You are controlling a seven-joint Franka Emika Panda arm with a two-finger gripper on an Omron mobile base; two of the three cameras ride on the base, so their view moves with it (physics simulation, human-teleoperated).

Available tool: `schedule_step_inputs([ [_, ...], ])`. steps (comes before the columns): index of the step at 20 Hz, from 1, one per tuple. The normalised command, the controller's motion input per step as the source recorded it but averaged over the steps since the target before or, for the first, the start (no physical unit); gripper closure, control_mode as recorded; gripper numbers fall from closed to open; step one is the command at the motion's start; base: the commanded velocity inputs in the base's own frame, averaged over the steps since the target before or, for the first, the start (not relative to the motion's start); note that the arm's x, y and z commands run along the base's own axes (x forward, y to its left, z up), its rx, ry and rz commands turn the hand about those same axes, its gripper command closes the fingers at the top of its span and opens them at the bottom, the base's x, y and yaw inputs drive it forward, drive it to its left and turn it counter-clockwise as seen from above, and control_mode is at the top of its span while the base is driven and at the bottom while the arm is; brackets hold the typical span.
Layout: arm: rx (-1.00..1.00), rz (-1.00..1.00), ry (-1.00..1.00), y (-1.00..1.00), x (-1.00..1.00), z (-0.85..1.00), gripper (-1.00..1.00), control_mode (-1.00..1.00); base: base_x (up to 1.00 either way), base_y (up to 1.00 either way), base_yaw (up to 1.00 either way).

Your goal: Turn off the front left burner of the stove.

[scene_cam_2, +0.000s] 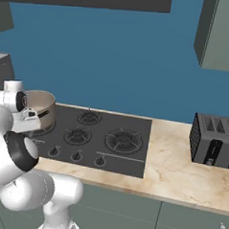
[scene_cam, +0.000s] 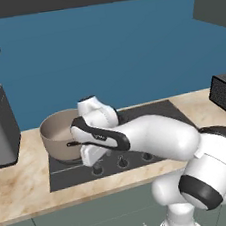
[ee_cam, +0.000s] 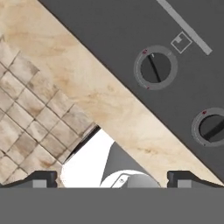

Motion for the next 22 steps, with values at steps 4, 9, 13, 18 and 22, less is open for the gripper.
schedule_step_inputs([
  [4, 0.0, 0.0, -0.01, -0.34, -0.05, -0.43, -1.0, -1.0, 0.0, 0.0, 0.0],
  [9, 0.0, 0.0, -0.04, -0.14, 0.0, -0.34, -1.0, -1.0, 0.0, 0.0, 0.0],
  [13, 0.0, -0.03, -0.12, 0.0, 0.12, -0.34, -1.0, -1.0, 0.0, 0.0, 0.0],
  [18, 0.04, -0.01, -0.09, 0.0, 0.38, -0.2, -1.0, -1.0, 0.0, 0.0, 0.0],
  [22, 0.11, -0.01, -0.06, 0.09, 0.52, -0.11, -1.0, -1.0, 0.0, 0.0, 0.0],
])
